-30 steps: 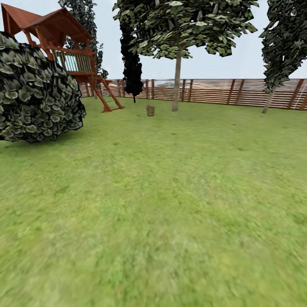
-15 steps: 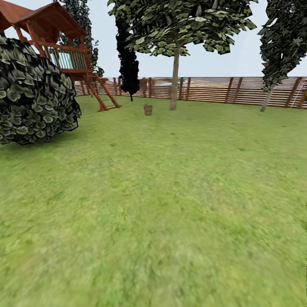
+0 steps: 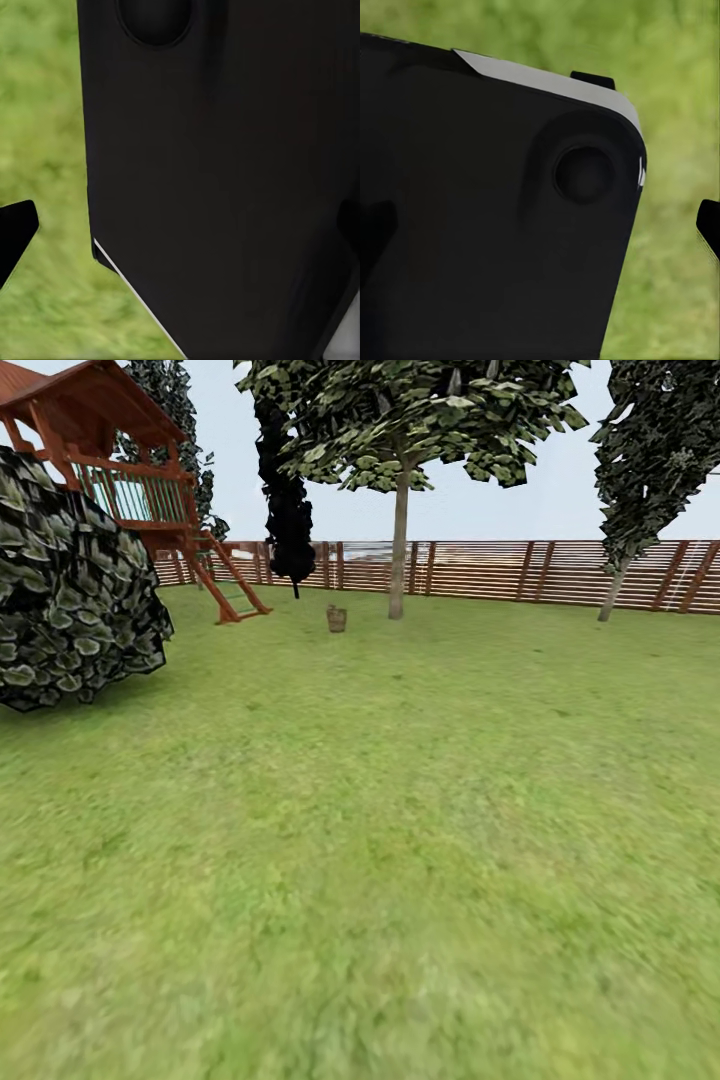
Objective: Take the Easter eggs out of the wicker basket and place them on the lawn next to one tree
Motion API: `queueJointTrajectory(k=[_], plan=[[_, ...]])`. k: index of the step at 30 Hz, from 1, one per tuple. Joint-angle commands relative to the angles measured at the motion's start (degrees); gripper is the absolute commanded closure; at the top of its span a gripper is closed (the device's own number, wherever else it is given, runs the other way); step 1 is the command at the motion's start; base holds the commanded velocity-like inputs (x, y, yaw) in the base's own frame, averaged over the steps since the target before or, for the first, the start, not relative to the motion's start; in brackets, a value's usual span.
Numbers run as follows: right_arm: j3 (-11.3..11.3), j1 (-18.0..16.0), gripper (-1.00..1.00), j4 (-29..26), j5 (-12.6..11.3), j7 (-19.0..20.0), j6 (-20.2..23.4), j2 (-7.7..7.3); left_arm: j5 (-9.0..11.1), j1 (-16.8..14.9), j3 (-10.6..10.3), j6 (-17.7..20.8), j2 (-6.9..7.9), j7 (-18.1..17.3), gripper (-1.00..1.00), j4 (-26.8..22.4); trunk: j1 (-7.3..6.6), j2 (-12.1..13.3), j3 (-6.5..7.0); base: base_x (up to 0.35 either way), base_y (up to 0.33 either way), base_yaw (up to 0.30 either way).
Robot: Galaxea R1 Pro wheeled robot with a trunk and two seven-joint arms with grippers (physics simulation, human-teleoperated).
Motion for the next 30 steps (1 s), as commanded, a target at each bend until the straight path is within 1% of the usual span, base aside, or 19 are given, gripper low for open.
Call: queueJointTrajectory(k=[1,8,23,30], plan=[[0.02,-0.03,-1.00,0.05,0.25,-0.01,-0.16,0.04,0.07,0.00,0.29,-0.10,-0.01,-0.02,-1.00,-0.02,0.03,-0.02,-0.04,0.322,0.100,0.000],[0.03,-0.03,-1.00,0.06,0.26,-0.01,-0.16,0.09,0.06,0.00,0.23,-0.07,-0.05,0.00,-1.00,-0.04,0.03,-0.02,-0.04,0.323,0.083,0.000],[0.03,-0.03,-1.00,0.62,0.24,-0.01,-0.16,0.01,-0.01,0.00,0.20,-0.11,-0.10,0.06,-1.00,-0.10,0.03,-0.02,-0.04,0.336,0.004,0.000],[0.04,-0.03,-1.00,0.49,0.01,-0.27,-0.16,-0.75,-0.01,0.00,0.20,-0.10,-0.07,0.07,-1.00,-0.11,0.03,-0.02,-0.04,0.338,0.000,0.000]])
